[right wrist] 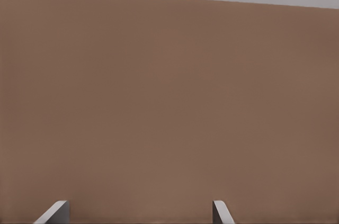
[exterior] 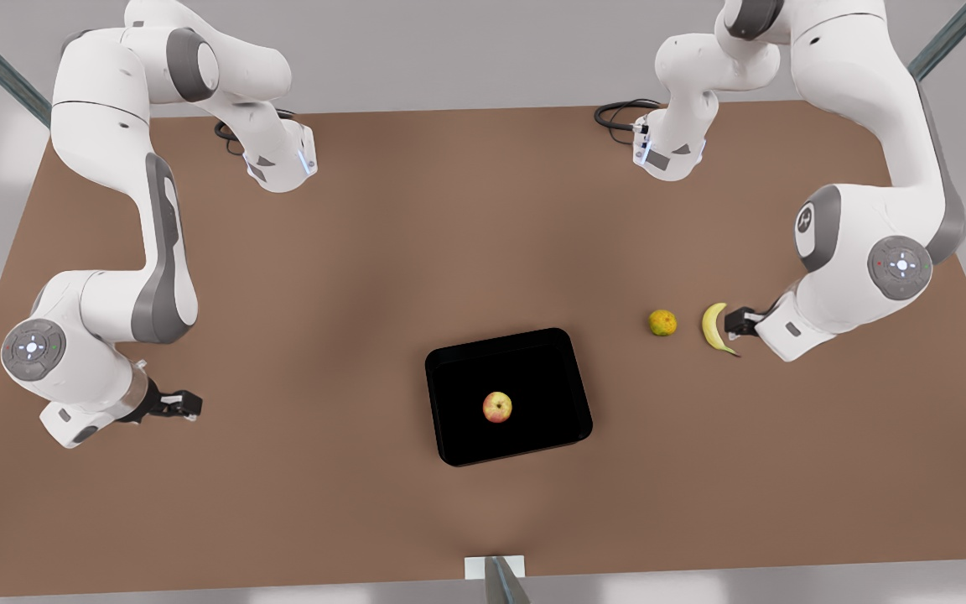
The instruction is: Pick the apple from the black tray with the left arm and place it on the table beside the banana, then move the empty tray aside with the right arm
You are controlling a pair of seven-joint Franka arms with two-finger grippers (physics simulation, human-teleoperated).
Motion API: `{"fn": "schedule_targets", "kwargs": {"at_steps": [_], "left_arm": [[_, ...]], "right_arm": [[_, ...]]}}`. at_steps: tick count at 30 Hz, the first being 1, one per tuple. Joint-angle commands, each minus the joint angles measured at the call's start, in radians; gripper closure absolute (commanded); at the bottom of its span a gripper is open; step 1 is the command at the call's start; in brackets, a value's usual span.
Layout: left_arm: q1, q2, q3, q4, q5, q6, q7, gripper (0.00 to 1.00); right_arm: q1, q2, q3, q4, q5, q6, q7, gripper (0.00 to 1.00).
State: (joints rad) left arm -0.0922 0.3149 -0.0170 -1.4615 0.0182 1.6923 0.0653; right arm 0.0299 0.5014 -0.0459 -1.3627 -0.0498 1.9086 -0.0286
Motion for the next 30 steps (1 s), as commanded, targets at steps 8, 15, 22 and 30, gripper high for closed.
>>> {"fn": "schedule_targets", "kwargs": {"at_steps": [8, 15, 22, 30], "left_arm": [[-0.300, 0.030, -0.089, 0.066, 0.023, 0.135, -0.465, 0.00], [-0.520, 0.203, -0.089, 0.044, 0.022, 0.207, -1.069, 0.00], [-0.581, 0.457, -0.083, 0.159, 0.160, 0.443, -1.431, 0.00], [-0.558, 0.592, -0.064, 0.309, 0.170, 0.599, -1.415, 0.00]], "right_arm": [[-0.005, 0.157, 0.000, 0.080, 0.001, -0.002, -0.004, 0.00], [-0.007, 0.077, 0.000, 0.094, 0.001, -0.049, -0.004, 0.00], [-0.007, 0.077, 0.000, 0.094, 0.002, -0.049, -0.004, 0.00], [-0.007, 0.078, 0.001, 0.094, 0.001, -0.049, -0.002, 0.00]]}}
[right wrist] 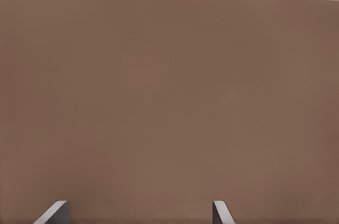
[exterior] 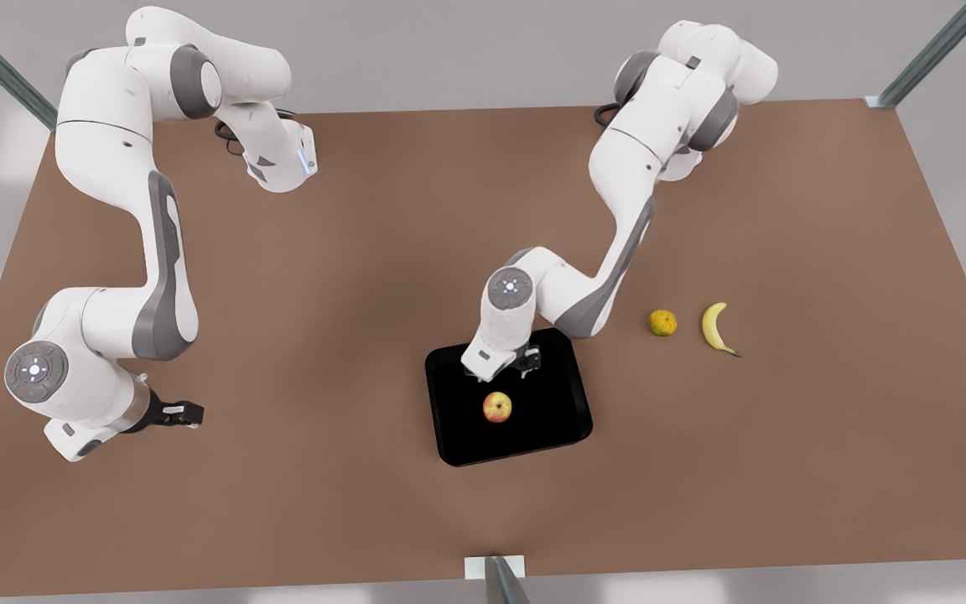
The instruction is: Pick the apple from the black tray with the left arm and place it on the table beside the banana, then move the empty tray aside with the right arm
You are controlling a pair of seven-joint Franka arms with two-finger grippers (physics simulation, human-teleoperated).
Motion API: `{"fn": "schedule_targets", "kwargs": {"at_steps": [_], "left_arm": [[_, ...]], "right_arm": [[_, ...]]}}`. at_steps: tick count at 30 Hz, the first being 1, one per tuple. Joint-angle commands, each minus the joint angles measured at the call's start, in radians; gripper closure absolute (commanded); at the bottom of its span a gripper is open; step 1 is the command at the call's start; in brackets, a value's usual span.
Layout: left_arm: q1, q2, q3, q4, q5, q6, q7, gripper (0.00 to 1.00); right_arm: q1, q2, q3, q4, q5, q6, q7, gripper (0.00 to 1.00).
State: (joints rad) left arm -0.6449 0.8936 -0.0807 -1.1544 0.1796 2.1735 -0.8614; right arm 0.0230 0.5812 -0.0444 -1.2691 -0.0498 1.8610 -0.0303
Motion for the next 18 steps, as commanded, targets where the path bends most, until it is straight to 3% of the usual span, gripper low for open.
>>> {"fn": "schedule_targets", "kwargs": {"at_steps": [1, 18], "left_arm": [[-0.015, 0.042, -0.001, 0.002, 0.046, 0.141, -0.487, 0.00], [0.013, 0.080, 0.002, -0.030, 0.126, 0.170, -0.292, 0.00]], "right_arm": [[0.000, -0.001, 0.000, 0.001, 0.001, -0.002, 0.000, 0.00], [0.000, 0.000, 0.001, 0.001, 0.001, 0.000, 0.000, 0.00]]}}
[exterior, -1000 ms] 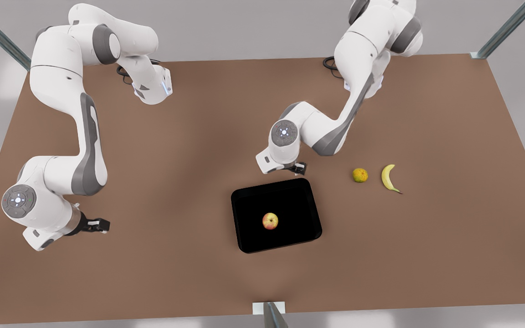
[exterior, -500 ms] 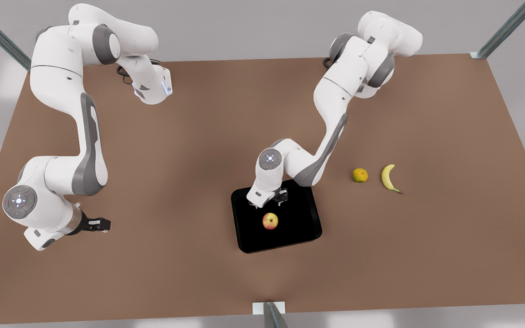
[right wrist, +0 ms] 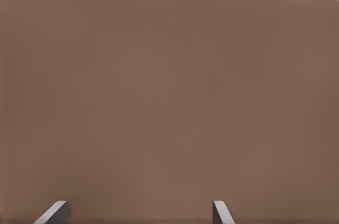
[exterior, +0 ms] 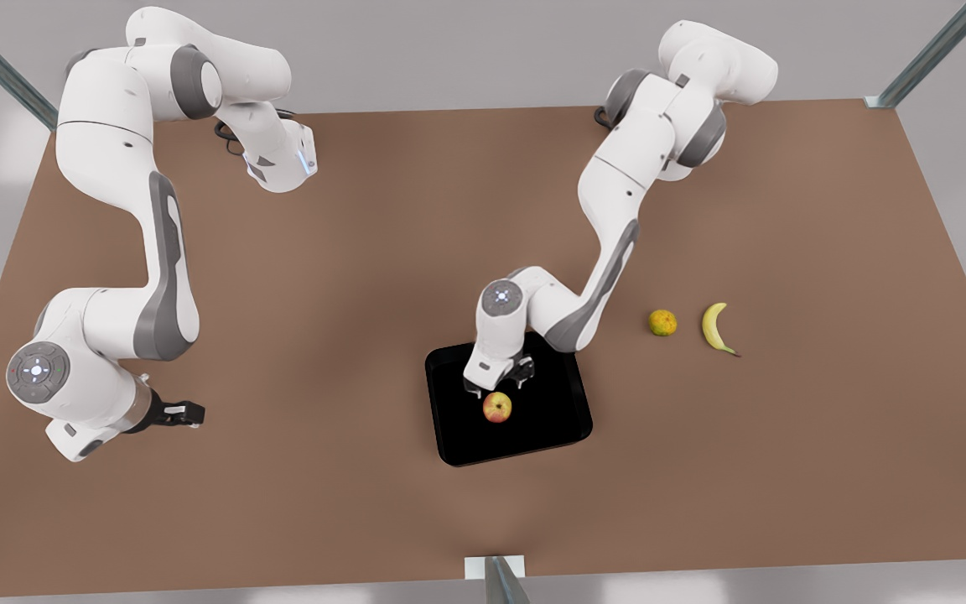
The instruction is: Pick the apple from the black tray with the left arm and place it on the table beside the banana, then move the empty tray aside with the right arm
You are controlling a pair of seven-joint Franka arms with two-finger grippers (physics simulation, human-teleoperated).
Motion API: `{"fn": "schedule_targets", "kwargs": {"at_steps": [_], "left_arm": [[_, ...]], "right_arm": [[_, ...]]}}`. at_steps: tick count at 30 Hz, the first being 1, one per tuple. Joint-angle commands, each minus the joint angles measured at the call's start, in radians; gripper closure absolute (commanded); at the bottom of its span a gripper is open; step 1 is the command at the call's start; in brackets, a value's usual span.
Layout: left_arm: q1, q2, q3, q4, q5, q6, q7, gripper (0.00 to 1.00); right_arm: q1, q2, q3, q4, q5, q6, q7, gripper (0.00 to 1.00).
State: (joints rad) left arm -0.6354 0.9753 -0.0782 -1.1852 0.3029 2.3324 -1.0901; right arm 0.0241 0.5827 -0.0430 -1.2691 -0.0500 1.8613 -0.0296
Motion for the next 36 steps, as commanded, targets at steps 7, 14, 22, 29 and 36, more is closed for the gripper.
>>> {"fn": "schedule_targets", "kwargs": {"at_steps": [7, 14, 22, 29, 36], "left_arm": [[0.016, 0.028, 0.000, 0.006, 0.001, 0.028, -0.007, 0.00], [0.013, 0.069, 0.002, 0.059, 0.001, 0.090, -0.024, 0.00], [0.013, 0.097, 0.018, 0.059, 0.002, 0.101, 0.016, 0.10], [0.022, 0.040, 0.018, 0.026, 0.001, 0.038, 0.041, 0.32], [0.194, -0.458, 0.009, -0.481, -0.113, -0.059, 0.380, 0.32]], "right_arm": [[-0.001, -0.001, -0.001, 0.001, 0.001, 0.001, -0.001, 0.00], [-0.001, -0.001, -0.003, 0.001, 0.001, -0.001, -0.001, 0.00], [-0.001, -0.001, -0.005, 0.001, 0.001, -0.001, -0.001, 0.00], [-0.001, -0.001, -0.005, 0.001, 0.001, -0.001, -0.001, 0.00], [0.020, -0.119, 0.279, 0.004, -0.001, -0.269, 0.319, 0.00]]}}
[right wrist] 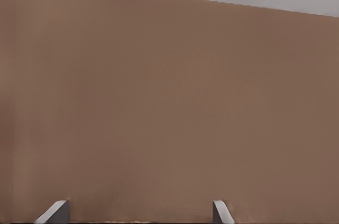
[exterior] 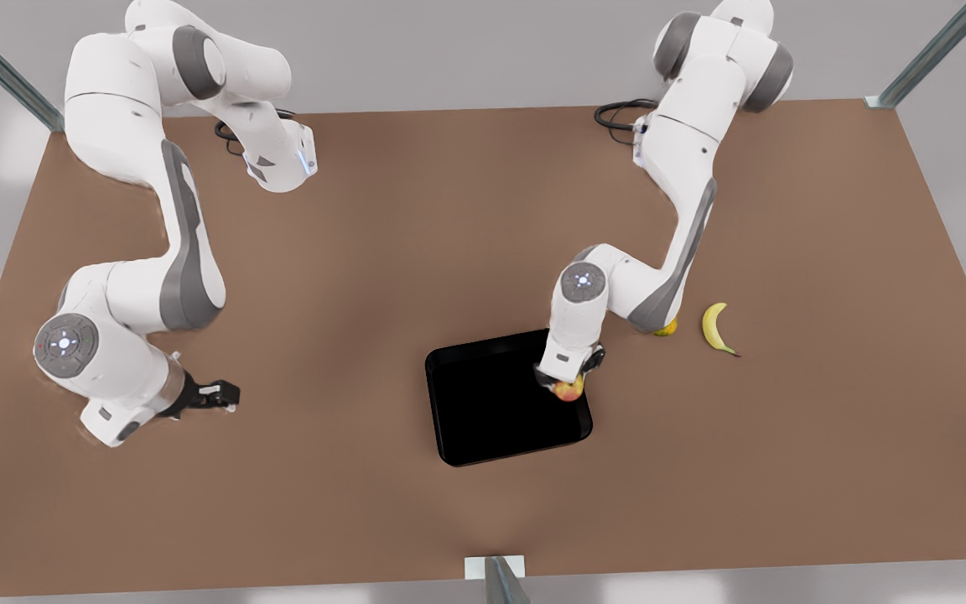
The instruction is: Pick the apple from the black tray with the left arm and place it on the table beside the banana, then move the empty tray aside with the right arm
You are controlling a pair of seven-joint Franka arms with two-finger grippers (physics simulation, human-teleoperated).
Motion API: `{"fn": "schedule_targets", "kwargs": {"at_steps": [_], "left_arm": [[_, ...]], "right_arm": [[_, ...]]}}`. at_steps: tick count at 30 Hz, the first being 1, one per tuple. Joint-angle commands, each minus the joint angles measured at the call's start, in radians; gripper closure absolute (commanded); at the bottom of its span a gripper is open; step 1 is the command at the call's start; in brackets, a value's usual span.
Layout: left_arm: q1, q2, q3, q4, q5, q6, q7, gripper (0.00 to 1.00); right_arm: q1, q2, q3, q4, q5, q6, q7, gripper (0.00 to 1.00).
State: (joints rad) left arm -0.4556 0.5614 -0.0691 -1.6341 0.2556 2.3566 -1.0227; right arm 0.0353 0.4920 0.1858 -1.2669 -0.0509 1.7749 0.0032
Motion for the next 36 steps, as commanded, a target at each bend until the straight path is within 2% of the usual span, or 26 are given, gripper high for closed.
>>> {"fn": "schedule_targets", "kwargs": {"at_steps": [1, 2, 3, 5, 6, 7, 9, 10, 11, 12, 14, 15, 16, 18, 20, 21, 24, 26, 36], "left_arm": [[0.069, -0.075, 0.000, -0.035, -0.093, -0.129, 0.423, 0.32], [0.118, -0.084, 0.000, -0.058, -0.101, -0.126, 0.509, 0.32], [0.173, -0.103, -0.001, -0.095, -0.102, -0.109, 0.592, 0.32], [0.285, -0.144, 0.000, -0.285, -0.141, 0.113, 0.777, 0.32], [0.328, -0.146, 0.003, -0.386, -0.141, 0.249, 0.842, 0.32], [0.359, -0.146, 0.005, -0.476, -0.139, 0.363, 0.875, 0.32], [0.367, -0.146, 0.006, -0.570, -0.133, 0.444, 0.877, 0.32], [0.367, -0.146, 0.006, -0.584, -0.131, 0.444, 0.892, 0.27], [0.370, -0.155, 0.008, -0.586, -0.131, 0.443, 0.900, 0.00], [0.370, -0.164, 0.008, -0.587, -0.131, 0.438, 0.902, 0.00], [0.370, -0.186, 0.014, -0.595, -0.131, 0.429, 0.903, 0.00], [0.370, -0.215, 0.017, -0.587, -0.131, 0.412, 0.903, 0.00], [0.371, -0.270, 0.026, -0.500, -0.139, 0.235, 0.900, 0.00], [0.370, -0.284, 0.023, -0.078, -0.212, -0.411, 0.943, 0.00], [0.391, -0.282, 0.034, 0.204, -0.251, -0.809, 1.020, 0.00], [0.407, -0.337, 0.032, 0.203, -0.236, -0.844, 1.061, 0.00], [0.407, -0.411, 0.054, 0.102, -0.226, -0.731, 1.075, 0.00], [0.407, -0.411, 0.055, 0.102, -0.226, -0.732, 1.086, 0.00], [0.407, -0.405, 0.057, 0.102, -0.226, -0.732, 1.092, 0.00]], "right_arm": [[0.011, -0.029, 0.214, 0.001, -0.012, -0.186, 0.497, 0.00], [0.044, -0.029, 0.277, 0.001, -0.014, -0.187, 0.537, 0.00], [0.106, -0.029, 0.276, 0.011, -0.038, -0.187, 0.592, 0.00], [0.124, 0.023, 0.267, 0.032, -0.041, -0.045, 0.705, 0.00], [0.127, 0.066, 0.268, 0.079, -0.043, -0.035, 0.762, 0.00], [0.127, 0.131, 0.265, 0.145, -0.043, -0.035, 0.843, 0.00], [0.126, 0.183, 0.261, 0.170, -0.052, 0.040, 0.893, 0.00], [0.130, 0.200, 0.264, 0.172, -0.052, 0.096, 0.937, 0.00], [0.150, 0.212, 0.259, 0.175, -0.052, 0.133, 0.943, 0.00], [0.176, 0.233, 0.251, 0.182, -0.052, 0.182, 0.975, 0.00], [0.262, 0.290, 0.184, 0.251, -0.052, 0.190, 0.992, 0.01], [0.264, 0.304, 0.190, 0.258, -0.052, 0.224, 0.999, 0.01], [0.265, 0.329, 0.198, 0.258, -0.053, 0.255, 0.999, 0.01], [0.279, 0.367, 0.195, 0.268, -0.055, 0.288, 0.997, 0.01], [0.282, 0.381, 0.190, 0.267, -0.110, 0.299, 0.986, 0.01], [0.281, 0.387, 0.187, 0.265, -0.115, 0.298, 0.966, 0.00], [0.261, 0.389, 0.173, 0.239, -0.115, 0.299, 0.778, 0.00], [0.261, 0.389, 0.153, 0.210, -0.116, 0.301, 0.679, 0.00], [0.276, 0.468, 0.170, 0.187, -0.142, 0.348, 0.511, 0.00]]}}
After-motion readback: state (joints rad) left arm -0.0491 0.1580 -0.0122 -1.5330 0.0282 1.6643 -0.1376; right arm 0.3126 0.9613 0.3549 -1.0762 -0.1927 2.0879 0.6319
